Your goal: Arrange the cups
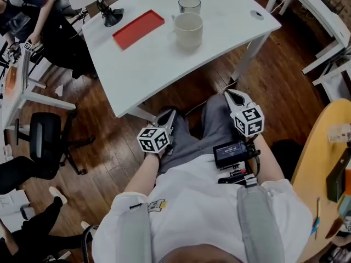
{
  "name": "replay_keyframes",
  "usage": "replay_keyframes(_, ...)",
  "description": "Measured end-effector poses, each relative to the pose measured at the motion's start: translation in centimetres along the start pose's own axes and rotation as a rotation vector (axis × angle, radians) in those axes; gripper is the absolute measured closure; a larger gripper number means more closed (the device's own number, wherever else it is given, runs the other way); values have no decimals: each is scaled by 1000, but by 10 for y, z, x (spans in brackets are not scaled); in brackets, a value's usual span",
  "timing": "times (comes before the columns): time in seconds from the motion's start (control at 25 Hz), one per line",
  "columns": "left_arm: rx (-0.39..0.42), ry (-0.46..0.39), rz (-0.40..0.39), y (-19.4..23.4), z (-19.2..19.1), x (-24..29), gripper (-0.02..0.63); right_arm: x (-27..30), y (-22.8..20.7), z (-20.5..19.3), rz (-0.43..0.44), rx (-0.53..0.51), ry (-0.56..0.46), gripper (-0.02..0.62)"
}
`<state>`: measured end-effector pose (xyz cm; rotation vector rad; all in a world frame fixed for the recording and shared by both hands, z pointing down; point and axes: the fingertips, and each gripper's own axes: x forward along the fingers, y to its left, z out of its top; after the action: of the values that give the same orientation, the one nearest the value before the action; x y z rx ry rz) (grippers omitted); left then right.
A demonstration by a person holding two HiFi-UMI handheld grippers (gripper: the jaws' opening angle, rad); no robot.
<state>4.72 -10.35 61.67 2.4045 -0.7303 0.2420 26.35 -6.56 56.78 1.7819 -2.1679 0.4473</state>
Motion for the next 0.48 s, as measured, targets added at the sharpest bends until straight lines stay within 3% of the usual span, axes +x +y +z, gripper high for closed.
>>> replay_keyframes(0.12,28,-5,-5,-3,4,2,606,0,-5,4,0,-3,-6,595)
replay_keyframes(0.28,145,-57,-82,-39,32,-9,606,-4,-10,16,-5,6,-36,595)
replay_keyframes(0.48,338,-315,-139,-113,153,-37,606,-9,-8,66,10,-52,-127,594)
